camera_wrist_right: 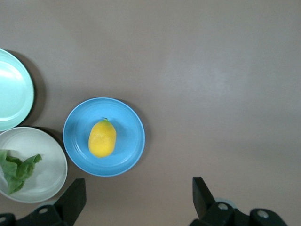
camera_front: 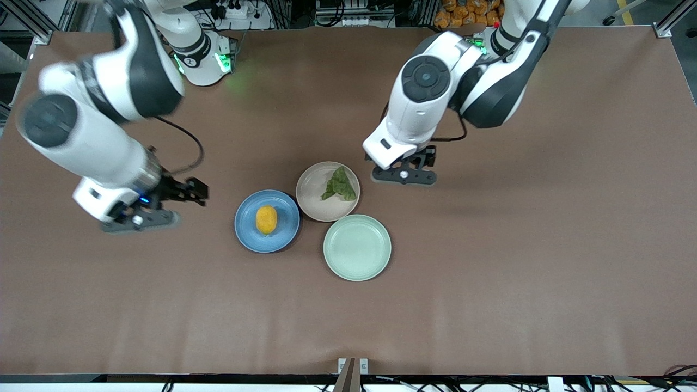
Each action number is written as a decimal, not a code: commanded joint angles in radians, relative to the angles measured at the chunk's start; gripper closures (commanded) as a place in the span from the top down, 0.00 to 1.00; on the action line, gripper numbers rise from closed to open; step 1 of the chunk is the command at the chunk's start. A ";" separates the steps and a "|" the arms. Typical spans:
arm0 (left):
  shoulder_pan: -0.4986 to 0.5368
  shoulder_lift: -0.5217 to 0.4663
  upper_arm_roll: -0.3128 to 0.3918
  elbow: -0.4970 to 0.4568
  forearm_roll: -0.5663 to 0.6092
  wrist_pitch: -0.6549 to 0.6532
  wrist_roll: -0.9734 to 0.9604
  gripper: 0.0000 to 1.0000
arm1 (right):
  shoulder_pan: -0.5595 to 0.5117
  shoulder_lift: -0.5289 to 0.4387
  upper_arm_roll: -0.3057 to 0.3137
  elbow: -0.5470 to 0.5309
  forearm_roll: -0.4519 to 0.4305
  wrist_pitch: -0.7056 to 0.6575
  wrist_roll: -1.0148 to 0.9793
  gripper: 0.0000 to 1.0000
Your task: Pick lemon and lettuce from blue and beige plates
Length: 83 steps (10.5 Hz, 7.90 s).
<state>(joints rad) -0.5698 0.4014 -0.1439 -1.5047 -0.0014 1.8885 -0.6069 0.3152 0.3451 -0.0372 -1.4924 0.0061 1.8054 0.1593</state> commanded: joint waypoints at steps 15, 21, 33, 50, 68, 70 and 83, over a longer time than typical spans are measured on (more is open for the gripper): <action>-0.197 0.298 0.009 -0.011 0.009 0.549 -0.088 1.00 | 0.111 0.285 0.025 -0.195 0.052 0.411 0.163 1.00; -0.226 0.392 0.009 -0.003 0.161 0.589 -0.080 1.00 | 0.111 0.305 0.025 -0.198 0.069 0.413 0.161 0.86; -0.217 0.424 0.015 -0.008 0.259 0.609 -0.021 0.00 | -0.016 0.146 -0.022 -0.163 0.149 0.122 -0.103 0.00; 0.404 0.158 0.015 -0.043 0.107 0.064 0.262 0.00 | -0.268 0.192 -0.188 -0.379 0.226 0.130 -0.661 0.00; 0.501 -0.214 0.013 0.054 0.106 -0.172 0.399 1.00 | -0.205 -0.030 -0.242 0.116 0.180 -0.274 -0.589 1.00; 0.521 -0.255 0.009 0.054 0.100 -0.192 0.536 1.00 | -0.194 -0.093 -0.219 0.116 0.108 -0.274 -0.503 1.00; 0.576 -0.305 0.018 0.054 0.020 -0.332 0.542 1.00 | -0.205 -0.251 -0.066 0.075 -0.017 -0.324 -0.238 1.00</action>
<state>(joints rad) -0.0016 0.1213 -0.1250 -1.4409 0.0215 1.5713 -0.0850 0.1197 0.1326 -0.1136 -1.3731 0.0088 1.4781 -0.0924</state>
